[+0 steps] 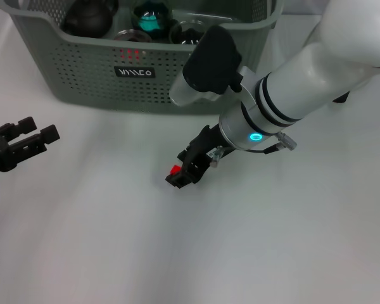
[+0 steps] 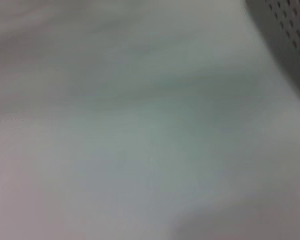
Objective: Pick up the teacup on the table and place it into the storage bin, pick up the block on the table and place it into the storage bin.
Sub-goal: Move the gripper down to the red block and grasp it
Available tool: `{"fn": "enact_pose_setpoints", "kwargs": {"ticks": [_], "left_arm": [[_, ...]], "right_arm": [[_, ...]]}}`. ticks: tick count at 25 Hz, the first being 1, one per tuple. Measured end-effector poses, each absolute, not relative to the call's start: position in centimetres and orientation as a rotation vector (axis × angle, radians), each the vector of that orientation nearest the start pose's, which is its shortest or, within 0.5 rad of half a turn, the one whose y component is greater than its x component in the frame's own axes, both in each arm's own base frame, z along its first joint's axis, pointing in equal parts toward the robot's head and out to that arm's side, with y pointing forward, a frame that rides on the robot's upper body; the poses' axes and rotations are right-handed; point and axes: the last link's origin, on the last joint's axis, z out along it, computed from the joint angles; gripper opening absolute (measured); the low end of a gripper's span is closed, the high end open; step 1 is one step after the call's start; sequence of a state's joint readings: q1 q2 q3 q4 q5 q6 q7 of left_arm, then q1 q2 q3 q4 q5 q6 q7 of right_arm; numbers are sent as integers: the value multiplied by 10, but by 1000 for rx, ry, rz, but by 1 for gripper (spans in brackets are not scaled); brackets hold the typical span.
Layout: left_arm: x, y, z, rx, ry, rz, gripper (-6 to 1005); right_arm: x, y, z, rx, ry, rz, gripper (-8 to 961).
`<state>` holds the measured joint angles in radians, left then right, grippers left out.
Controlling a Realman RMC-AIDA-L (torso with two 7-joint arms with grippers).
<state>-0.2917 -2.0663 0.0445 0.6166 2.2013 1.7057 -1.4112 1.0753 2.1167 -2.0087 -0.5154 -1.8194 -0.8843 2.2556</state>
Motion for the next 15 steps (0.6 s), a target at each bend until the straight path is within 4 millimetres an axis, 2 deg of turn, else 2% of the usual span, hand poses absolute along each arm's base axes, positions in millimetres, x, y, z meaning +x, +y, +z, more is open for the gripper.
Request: {"fn": "enact_pose_setpoints", "kwargs": {"ticks": [15], "left_arm": [[-371, 234, 54, -2144, -1132, -895, 825]], "right_arm": [[118, 361, -165, -2976, 483, -382, 390]]}}
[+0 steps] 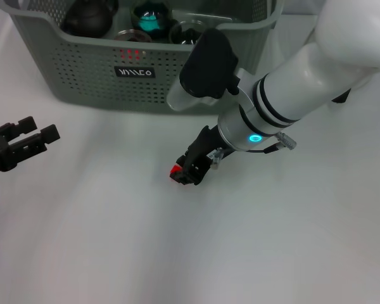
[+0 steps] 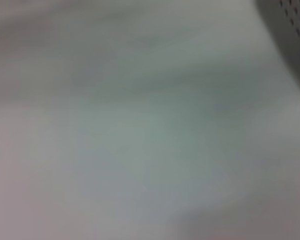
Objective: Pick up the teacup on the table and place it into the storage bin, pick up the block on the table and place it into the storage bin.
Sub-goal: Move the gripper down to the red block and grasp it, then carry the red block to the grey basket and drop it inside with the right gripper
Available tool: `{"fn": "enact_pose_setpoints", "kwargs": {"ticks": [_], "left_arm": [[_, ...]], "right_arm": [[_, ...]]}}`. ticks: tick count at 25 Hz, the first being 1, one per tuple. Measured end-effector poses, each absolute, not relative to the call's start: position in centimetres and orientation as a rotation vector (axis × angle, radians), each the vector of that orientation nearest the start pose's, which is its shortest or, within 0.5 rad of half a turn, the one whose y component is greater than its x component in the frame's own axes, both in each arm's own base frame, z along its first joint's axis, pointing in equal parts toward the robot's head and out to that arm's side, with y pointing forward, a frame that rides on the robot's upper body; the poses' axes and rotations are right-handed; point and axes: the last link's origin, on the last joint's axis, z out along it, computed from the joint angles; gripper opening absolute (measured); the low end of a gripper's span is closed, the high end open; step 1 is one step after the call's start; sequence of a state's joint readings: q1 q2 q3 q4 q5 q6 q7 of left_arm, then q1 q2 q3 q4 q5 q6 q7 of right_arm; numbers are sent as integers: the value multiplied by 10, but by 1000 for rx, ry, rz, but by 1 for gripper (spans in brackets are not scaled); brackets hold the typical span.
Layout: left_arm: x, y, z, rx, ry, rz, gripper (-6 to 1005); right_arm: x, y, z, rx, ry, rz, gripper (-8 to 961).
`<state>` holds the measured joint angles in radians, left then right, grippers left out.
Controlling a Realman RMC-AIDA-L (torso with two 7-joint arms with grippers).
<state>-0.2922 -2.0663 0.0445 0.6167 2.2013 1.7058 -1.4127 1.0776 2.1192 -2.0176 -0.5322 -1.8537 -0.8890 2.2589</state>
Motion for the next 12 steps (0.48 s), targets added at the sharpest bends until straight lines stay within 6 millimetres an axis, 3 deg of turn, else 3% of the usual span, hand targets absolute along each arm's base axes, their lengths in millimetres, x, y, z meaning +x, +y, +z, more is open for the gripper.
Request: {"fn": "enact_pose_setpoints", "kwargs": {"ticks": [7, 12], "left_arm": [[-371, 234, 54, -2144, -1132, -894, 825], [-371, 233, 54, -2143, -1131, -893, 824]], "right_arm": [[117, 360, -164, -2988, 486, -397, 243], [114, 360, -162, -2988, 504, -375, 194]]}}
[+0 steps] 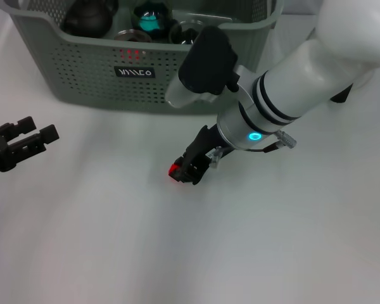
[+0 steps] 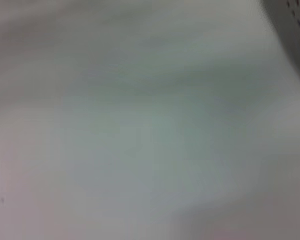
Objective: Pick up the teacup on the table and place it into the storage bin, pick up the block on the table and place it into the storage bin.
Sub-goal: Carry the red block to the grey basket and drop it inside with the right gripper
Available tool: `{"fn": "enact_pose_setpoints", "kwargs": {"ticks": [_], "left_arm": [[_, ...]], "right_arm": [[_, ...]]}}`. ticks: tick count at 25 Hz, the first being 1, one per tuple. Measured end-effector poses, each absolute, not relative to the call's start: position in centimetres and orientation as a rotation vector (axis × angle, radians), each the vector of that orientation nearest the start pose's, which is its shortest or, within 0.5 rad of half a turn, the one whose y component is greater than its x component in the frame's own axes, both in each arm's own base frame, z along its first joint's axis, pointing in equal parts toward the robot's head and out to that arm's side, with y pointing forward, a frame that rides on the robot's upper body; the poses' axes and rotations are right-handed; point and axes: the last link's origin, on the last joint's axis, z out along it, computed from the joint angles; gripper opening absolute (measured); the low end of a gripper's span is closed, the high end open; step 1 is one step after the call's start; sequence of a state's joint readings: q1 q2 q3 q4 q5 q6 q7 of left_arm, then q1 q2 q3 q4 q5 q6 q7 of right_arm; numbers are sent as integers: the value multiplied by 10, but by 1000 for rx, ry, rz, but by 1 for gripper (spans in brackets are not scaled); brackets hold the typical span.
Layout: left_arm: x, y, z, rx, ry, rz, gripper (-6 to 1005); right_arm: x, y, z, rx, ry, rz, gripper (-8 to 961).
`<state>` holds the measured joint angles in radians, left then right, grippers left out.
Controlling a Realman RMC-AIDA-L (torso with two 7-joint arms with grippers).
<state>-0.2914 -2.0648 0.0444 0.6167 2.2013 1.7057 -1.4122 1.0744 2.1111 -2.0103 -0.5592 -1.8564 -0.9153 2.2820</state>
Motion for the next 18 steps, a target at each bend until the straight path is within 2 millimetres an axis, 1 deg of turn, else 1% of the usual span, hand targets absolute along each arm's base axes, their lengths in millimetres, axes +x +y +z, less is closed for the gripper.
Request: {"fn": "enact_pose_setpoints", "kwargs": {"ticks": [5, 9, 13, 18], "left_arm": [[-372, 232, 55, -2139, -1134, -891, 824], [-373, 232, 54, -2133, -1137, -885, 824], [-373, 233, 54, -2134, -1136, -885, 825], [-372, 234, 54, -2135, -1136, -887, 825]], "right_arm": [[110, 364, -156, -2991, 547, -323, 193], [103, 365, -144, -3023, 598, -232, 193], [100, 368, -117, -3036, 659, -81, 194], [106, 366, -58, -3036, 682, 200, 193]]}}
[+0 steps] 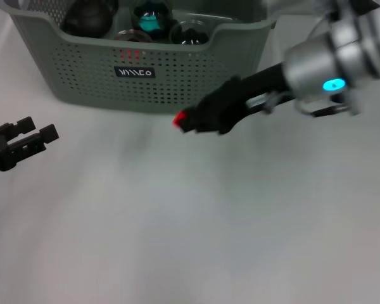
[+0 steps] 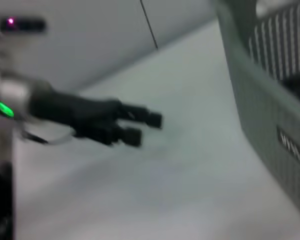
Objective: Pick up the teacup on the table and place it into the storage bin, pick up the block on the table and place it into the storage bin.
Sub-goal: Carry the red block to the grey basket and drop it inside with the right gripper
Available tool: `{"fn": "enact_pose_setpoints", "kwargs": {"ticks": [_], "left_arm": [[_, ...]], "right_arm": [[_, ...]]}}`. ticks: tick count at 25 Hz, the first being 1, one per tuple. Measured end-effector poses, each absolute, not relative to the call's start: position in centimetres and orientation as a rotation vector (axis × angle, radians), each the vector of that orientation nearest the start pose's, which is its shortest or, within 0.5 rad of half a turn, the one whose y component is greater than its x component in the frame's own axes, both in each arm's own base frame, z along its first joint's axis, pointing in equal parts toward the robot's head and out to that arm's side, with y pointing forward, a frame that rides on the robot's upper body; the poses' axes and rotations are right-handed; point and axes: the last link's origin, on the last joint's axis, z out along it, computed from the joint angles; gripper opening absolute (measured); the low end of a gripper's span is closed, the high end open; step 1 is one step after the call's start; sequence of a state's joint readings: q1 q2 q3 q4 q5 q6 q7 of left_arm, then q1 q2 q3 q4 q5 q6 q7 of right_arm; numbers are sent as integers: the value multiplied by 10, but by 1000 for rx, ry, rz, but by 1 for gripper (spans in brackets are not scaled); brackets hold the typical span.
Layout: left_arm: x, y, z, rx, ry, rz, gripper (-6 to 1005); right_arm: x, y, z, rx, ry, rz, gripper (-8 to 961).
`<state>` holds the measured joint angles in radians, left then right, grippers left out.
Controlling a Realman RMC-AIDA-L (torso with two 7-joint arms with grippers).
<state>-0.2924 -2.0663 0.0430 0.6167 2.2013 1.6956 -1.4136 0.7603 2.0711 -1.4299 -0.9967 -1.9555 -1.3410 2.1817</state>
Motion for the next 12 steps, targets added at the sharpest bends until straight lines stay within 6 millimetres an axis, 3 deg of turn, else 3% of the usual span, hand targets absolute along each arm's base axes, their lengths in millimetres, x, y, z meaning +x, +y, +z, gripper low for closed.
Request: {"fn": "enact_pose_setpoints", "kwargs": {"ticks": [7, 10, 12], "left_arm": [[-371, 242, 52, -2129, -1142, -887, 824], [-370, 245, 52, -2130, -1141, -886, 824], [-370, 245, 52, -2130, -1141, -886, 824]], "right_arm": [[101, 356, 23, -3031, 527, 808, 194], [88, 362, 45, -2933, 469, 1048, 193], [76, 372, 53, -2857, 425, 1113, 193]]}}
